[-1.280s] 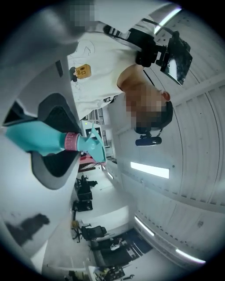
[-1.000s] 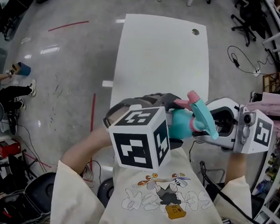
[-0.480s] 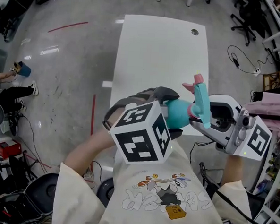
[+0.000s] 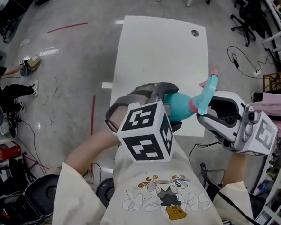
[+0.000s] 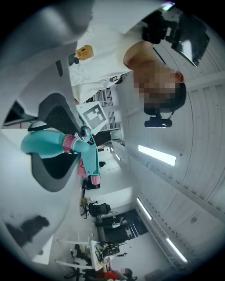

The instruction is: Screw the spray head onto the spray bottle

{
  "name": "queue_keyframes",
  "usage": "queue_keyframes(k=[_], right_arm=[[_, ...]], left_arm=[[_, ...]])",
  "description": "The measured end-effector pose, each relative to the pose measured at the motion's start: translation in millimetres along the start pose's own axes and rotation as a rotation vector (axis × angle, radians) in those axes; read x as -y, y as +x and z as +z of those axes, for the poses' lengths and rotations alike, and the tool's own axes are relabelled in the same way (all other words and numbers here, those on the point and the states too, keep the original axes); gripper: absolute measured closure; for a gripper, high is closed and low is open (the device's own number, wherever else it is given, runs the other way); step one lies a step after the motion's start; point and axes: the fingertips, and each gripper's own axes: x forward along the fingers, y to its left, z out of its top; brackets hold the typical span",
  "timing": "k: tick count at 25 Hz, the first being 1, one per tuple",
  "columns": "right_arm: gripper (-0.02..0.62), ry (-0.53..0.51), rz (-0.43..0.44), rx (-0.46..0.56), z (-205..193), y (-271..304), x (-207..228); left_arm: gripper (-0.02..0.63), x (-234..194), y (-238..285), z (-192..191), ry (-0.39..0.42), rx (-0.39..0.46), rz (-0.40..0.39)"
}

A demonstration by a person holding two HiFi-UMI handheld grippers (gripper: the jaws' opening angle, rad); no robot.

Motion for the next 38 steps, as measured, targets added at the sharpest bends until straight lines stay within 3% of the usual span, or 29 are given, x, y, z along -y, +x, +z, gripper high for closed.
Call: queue_keyframes(k=[5, 13, 17, 21, 24, 26, 29, 34, 35, 38], right_arm=[[0.460, 0.043, 0.047, -0.036, 0.7, -2.6, -2.0], [0.461, -0.124, 0.055, -0.213, 27.1, -29.7, -23.6], [0.460, -0.202, 0.070, -0.445, 16.4, -44.0, -11.5], [0.434, -0.286, 0.108, -0.717, -2.6, -53.3, 3.2], [0.421, -0.363, 0.191, -0.870, -8.5, -43.4, 3.3], [0.422, -0.412, 0.299, -0.915, -5.2, -21.1, -8.0], [0.422, -0.359, 0.380, -0.981, -14.1, -9.2, -19.2], [0.435, -0.264, 0.324, -1.022, -36.7, -2.6, -7.3], [0.466, -0.265, 0.310, -1.023, -35.6, -1.5, -6.0], [0.471, -0.357, 0.287, -1.077, -33.3, -5.2, -4.7]], left_arm=[[0.235, -6.3, -2.6, -3.6, 0.015, 0.019, 0.055], [0.235, -31.1, -7.1, 5.2, -0.001, 0.080, 0.116], [0.235, -31.7, -8.9, -19.1, 0.063, 0.035, 0.162], [0.235, -12.1, -4.7, -22.3, 0.150, -0.014, 0.124], [0.235, -7.4, -0.2, -11.9, 0.200, -0.048, 0.088], [0.235, -7.2, -2.2, -5.4, 0.217, -0.061, 0.077], [0.235, -5.9, -5.5, 2.4, 0.205, -0.055, 0.079], [0.235, -8.0, -3.3, -5.6, 0.147, -0.044, 0.098], [0.235, -7.8, -2.9, -6.5, 0.133, -0.045, 0.094], [0.235, -5.2, 0.2, -3.5, 0.087, -0.042, 0.056]])
